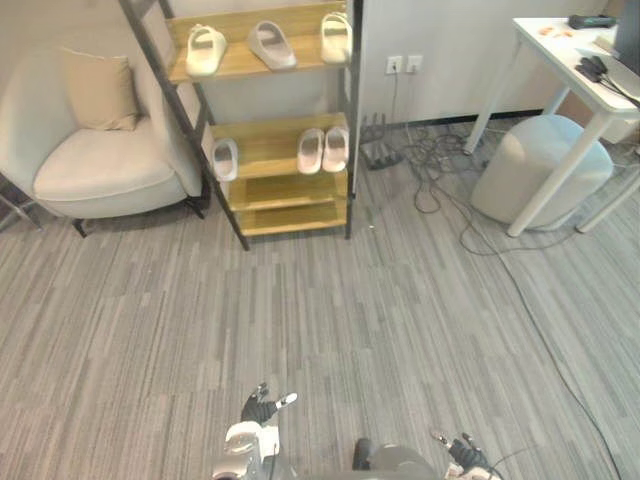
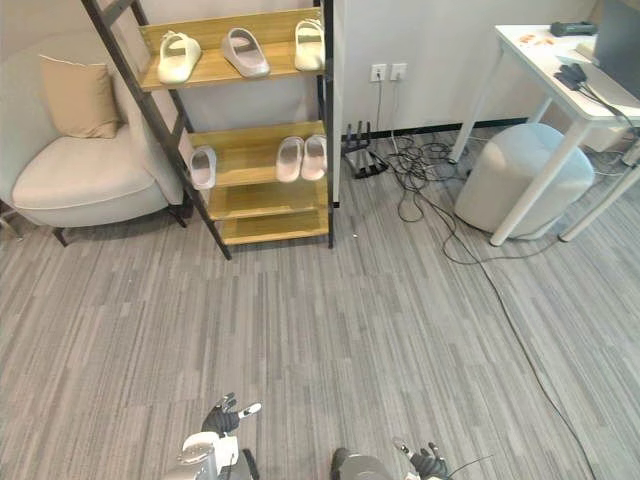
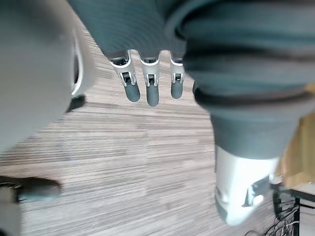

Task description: Organize the slippers on the shoe rack

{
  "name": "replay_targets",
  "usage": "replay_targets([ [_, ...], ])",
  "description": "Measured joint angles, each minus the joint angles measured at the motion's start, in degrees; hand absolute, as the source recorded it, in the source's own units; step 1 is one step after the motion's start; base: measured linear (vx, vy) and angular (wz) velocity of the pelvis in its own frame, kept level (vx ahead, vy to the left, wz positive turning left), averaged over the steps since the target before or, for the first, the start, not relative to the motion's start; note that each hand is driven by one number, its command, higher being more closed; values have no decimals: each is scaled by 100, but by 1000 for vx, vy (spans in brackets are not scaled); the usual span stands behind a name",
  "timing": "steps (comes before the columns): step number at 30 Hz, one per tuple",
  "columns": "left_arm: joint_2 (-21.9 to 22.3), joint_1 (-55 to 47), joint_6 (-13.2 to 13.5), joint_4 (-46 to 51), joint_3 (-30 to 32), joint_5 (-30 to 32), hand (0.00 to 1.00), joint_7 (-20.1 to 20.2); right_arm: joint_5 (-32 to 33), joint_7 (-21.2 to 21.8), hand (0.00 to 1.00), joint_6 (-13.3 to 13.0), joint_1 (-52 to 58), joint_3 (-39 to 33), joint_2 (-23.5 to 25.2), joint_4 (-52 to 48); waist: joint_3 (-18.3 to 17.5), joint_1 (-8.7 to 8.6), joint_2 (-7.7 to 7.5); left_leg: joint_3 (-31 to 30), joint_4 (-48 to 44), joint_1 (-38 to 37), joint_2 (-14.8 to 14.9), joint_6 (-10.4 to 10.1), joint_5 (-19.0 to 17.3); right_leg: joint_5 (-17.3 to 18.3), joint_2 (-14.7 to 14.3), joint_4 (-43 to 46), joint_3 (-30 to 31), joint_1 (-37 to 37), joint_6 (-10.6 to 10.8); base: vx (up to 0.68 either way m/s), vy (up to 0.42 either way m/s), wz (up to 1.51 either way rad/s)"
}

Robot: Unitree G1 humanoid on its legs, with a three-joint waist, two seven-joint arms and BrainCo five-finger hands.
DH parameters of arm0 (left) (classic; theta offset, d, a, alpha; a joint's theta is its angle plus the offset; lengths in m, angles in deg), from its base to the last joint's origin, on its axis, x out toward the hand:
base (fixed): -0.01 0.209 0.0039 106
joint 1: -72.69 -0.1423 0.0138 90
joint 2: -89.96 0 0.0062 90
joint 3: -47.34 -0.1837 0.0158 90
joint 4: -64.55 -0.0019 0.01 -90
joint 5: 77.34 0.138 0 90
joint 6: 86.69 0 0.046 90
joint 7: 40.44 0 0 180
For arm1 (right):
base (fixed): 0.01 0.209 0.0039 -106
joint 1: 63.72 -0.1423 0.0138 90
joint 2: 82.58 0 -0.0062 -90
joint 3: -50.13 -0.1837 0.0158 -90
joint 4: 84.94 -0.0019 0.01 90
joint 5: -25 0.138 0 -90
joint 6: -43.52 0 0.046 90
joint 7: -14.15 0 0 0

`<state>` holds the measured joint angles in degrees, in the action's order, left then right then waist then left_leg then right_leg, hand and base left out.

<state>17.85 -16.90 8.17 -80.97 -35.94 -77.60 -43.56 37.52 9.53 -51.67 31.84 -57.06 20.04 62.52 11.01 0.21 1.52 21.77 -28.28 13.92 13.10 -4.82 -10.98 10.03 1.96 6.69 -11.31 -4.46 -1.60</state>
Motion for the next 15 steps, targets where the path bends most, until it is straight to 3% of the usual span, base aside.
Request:
replay_targets([
  [1,-18,3,14,-28,-123,2,0,1,0,0,0,-4,-57,0,1,67,-16,11,23,-132,1198,-20,-335,-65,348,18,59,-148,-8,-148,123,358,179,5],
  [2,-33,2,36,-44,-200,-1,0,4,-1,0,0,-4,-80,1,-12,201,-38,41,45,-280,1701,-34,-506,-69,819,72,94,-226,15,-205,225,381,196,-15],
  [3,-65,6,76,-121,-232,1,0,3,-2,-2,0,8,-125,12,-16,268,-50,108,29,-386,1812,-123,-630,88,1265,140,141,-259,122,-346,354,348,154,-24],
  [4,-92,16,83,-164,-234,4,0,5,-13,2,0,3,-122,13,7,268,-77,111,-3,-417,1835,-160,-723,336,1493,192,202,-293,155,-411,438,467,190,-13],
  [5,-154,71,79,-251,-291,13,0,6,-20,11,0,3,-140,14,125,336,-154,75,-159,-373,1713,-189,-940,533,1303,275,429,-228,169,-455,578,502,177,6],
  [6,-247,74,76,-266,-373,14,0,7,-20,15,0,4,-150,10,157,383,-193,68,-244,-341,1560,-184,-1021,544,1049,376,550,175,245,-311,741,555,219,7],
  [7,-266,76,76,-285,-407,15,0,7,-19,20,0,3,-174,2,147,407,-200,71,-237,-342,1454,-205,-1026,543,877,427,616,751,308,-89,825,529,239,-1],
  [9,-346,122,38,-409,-568,15,0,6,-16,33,0,-4,-229,-21,138,405,-197,42,-262,-326,1448,-555,-1120,612,581,401,816,2993,567,795,1076,425,227,8],
  [11,-435,100,-28,-503,-625,13,0,6,-26,79,0,-18,-249,-27,94,376,-171,23,-256,-369,1649,-1207,-1219,630,346,537,902,4414,517,1297,917,506,165,13],
  [14,-528,59,-43,-656,-598,12,0,1,-39,129,0,-64,-316,53,92,307,-126,-35,-138,-484,2189,-2039,-1170,662,273,809,728,4139,-54,1701,446,438,47,15],
  [15,-532,69,-43,-684,-598,12,0,1,-41,131,0,-76,-330,54,99,285,-117,-41,-118,-520,2242,-2101,-1126,660,267,839,649,3887,-123,1796,403,439,-39,34],
])
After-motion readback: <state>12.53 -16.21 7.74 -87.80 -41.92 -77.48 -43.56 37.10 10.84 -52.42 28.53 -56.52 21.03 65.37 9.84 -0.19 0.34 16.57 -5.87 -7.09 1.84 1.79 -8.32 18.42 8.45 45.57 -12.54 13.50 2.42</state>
